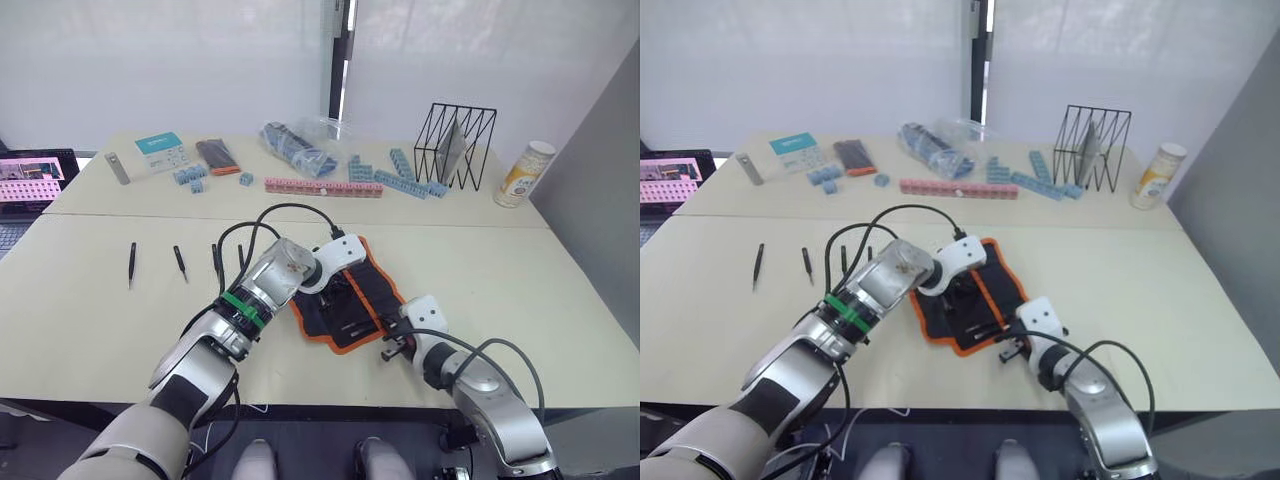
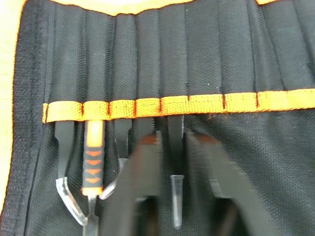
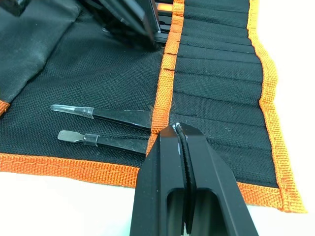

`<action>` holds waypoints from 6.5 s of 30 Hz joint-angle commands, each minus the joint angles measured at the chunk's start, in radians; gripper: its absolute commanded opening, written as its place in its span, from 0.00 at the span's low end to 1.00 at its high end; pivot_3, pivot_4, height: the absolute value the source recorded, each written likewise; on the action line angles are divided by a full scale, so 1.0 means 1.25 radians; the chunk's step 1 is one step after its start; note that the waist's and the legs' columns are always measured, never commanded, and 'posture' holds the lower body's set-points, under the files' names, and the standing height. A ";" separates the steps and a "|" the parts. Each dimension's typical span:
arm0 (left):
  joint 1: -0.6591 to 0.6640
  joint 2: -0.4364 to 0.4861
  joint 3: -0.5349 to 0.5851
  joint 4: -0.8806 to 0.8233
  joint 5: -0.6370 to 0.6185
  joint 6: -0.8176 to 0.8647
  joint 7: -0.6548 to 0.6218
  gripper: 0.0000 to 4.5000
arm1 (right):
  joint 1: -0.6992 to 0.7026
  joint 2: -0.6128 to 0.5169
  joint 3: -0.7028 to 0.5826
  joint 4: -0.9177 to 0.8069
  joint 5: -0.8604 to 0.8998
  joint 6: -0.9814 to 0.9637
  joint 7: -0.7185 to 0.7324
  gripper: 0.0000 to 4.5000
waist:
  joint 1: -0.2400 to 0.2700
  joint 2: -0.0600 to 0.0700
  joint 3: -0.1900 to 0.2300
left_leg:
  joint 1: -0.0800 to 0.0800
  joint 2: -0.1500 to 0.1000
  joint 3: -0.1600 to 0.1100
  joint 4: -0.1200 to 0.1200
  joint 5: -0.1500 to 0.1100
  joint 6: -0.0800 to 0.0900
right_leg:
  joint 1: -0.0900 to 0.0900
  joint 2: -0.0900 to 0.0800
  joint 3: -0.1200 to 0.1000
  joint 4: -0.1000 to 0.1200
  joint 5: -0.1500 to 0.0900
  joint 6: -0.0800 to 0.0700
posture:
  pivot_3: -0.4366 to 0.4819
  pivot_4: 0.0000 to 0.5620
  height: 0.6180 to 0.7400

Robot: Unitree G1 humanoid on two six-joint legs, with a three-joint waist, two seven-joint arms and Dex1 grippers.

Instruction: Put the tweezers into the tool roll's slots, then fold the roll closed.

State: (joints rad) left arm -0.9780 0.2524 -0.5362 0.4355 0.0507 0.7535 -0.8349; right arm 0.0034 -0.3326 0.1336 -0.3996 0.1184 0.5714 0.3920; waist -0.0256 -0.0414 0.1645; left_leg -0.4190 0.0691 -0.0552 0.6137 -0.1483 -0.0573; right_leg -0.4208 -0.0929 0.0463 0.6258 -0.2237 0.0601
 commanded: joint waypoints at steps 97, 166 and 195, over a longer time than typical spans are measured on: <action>0.310 0.266 0.709 0.360 -0.167 -0.448 0.454 0.00 | 0.004 0.007 -0.011 0.007 0.036 0.023 -0.012 0.00 | 0.019 0.004 -0.011 | 0.008 0.009 0.008 -0.006 -0.007 -0.012 | -0.001 0.000 -0.006 -0.012 0.003 -0.004 | 0.48 0.27 0.84; 0.070 0.188 -0.028 -0.328 -0.098 0.093 -0.079 0.00 | 0.041 0.025 0.031 -0.031 0.012 0.044 -0.053 0.00 | 0.010 -0.005 -0.005 | -0.001 0.010 0.009 -0.004 -0.006 -0.005 | -0.004 0.003 -0.004 -0.012 0.002 -0.004 | 0.48 0.27 0.84; 0.022 -0.039 -0.024 0.035 0.057 -0.163 -0.030 0.00 | 0.070 0.020 0.063 -0.081 0.002 0.083 -0.041 0.00 | 0.013 -0.003 -0.005 | -0.001 0.008 0.005 -0.002 -0.007 -0.005 | 0.000 0.003 -0.004 -0.011 0.002 -0.003 | 0.48 0.27 0.84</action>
State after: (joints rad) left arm -0.9504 0.2131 -0.5635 0.4630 0.0956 0.5571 -0.8824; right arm 0.0639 -0.3098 0.1532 -0.5054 0.1026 0.6423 0.3175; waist -0.0099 -0.0456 0.1577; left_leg -0.4200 0.0786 -0.0495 0.6122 -0.1565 -0.0640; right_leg -0.4212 -0.0895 0.0416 0.6124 -0.2214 0.0564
